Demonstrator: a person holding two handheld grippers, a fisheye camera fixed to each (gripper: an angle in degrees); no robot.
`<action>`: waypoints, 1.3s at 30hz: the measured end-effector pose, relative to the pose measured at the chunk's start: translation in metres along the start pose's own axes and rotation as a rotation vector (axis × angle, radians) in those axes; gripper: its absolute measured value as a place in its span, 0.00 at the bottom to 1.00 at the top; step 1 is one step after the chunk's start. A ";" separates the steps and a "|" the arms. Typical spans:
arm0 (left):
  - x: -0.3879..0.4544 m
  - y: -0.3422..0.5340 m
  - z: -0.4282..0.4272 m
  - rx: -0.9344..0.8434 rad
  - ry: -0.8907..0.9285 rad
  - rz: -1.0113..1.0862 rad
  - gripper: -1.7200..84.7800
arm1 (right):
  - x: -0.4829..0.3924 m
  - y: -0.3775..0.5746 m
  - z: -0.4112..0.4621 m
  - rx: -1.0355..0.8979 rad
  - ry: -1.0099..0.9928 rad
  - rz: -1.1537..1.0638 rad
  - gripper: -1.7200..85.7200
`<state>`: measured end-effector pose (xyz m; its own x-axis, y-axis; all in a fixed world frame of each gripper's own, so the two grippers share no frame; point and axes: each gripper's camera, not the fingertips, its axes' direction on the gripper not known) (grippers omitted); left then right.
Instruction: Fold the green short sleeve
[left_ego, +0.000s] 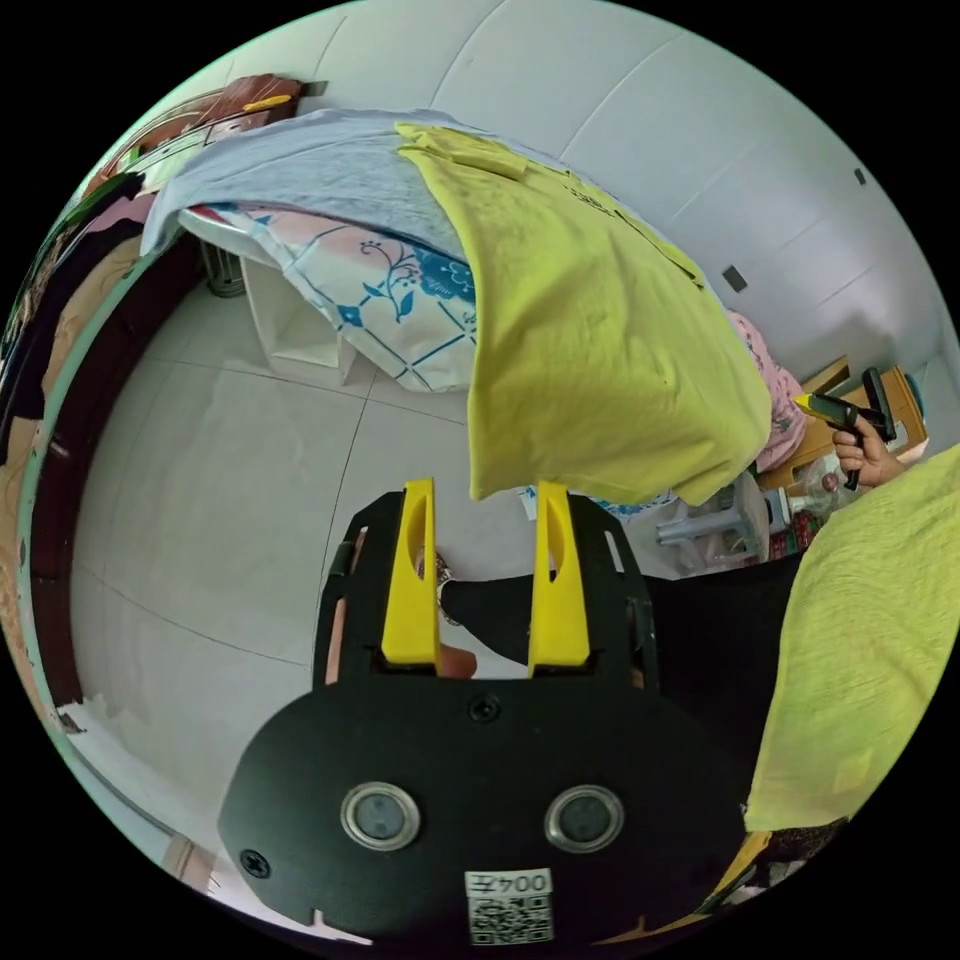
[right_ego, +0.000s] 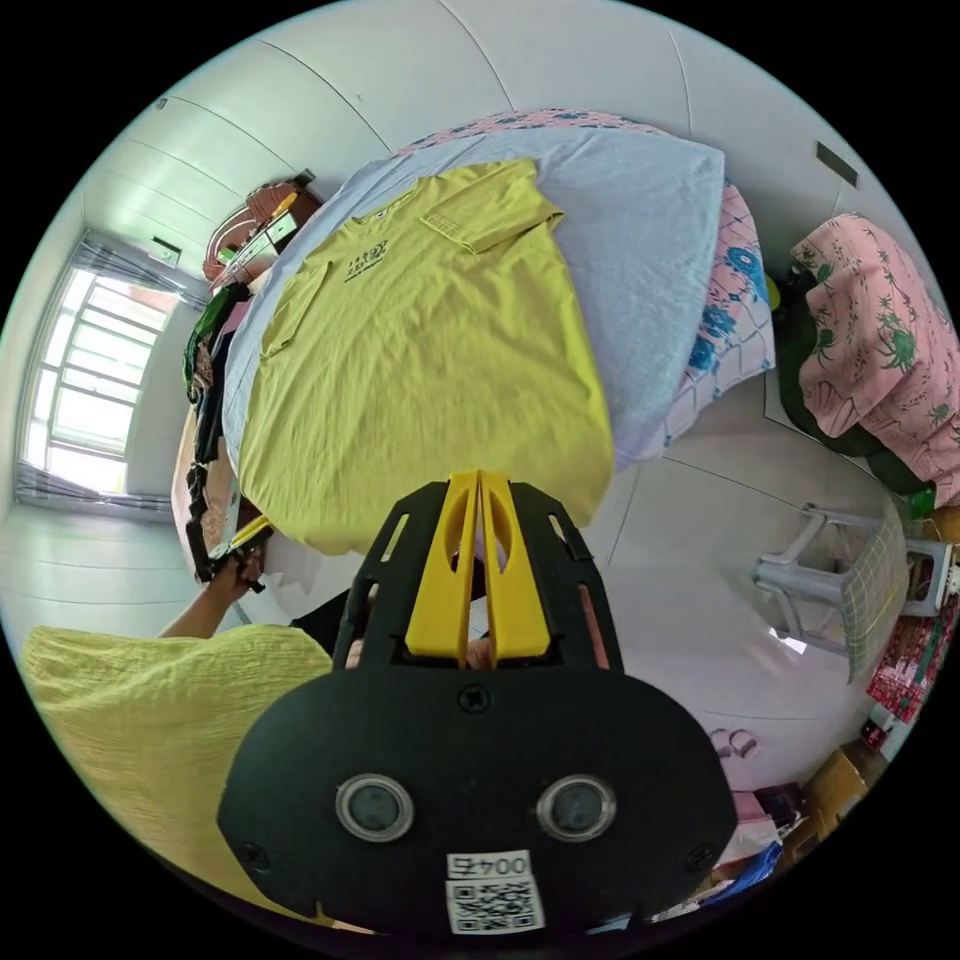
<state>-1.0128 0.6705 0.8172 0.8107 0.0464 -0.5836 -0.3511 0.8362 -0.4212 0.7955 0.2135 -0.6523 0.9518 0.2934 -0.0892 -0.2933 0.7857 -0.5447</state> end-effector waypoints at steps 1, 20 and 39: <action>0.001 -0.002 0.002 -0.017 0.001 0.033 0.18 | 0.004 0.008 -0.004 -0.011 0.021 0.000 0.01; 0.030 0.014 -0.029 -0.159 0.145 0.020 0.06 | 0.060 0.088 -0.027 0.042 0.152 0.052 0.12; 0.133 -0.009 -0.207 -0.088 0.071 -0.092 0.04 | 0.162 0.112 0.030 -0.025 0.032 -0.171 0.20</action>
<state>-0.9983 0.5565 0.5996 0.8074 -0.0694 -0.5859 -0.3193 0.7837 -0.5328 0.9143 0.3658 -0.7027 0.9901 0.1392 -0.0195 -0.1250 0.8085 -0.5750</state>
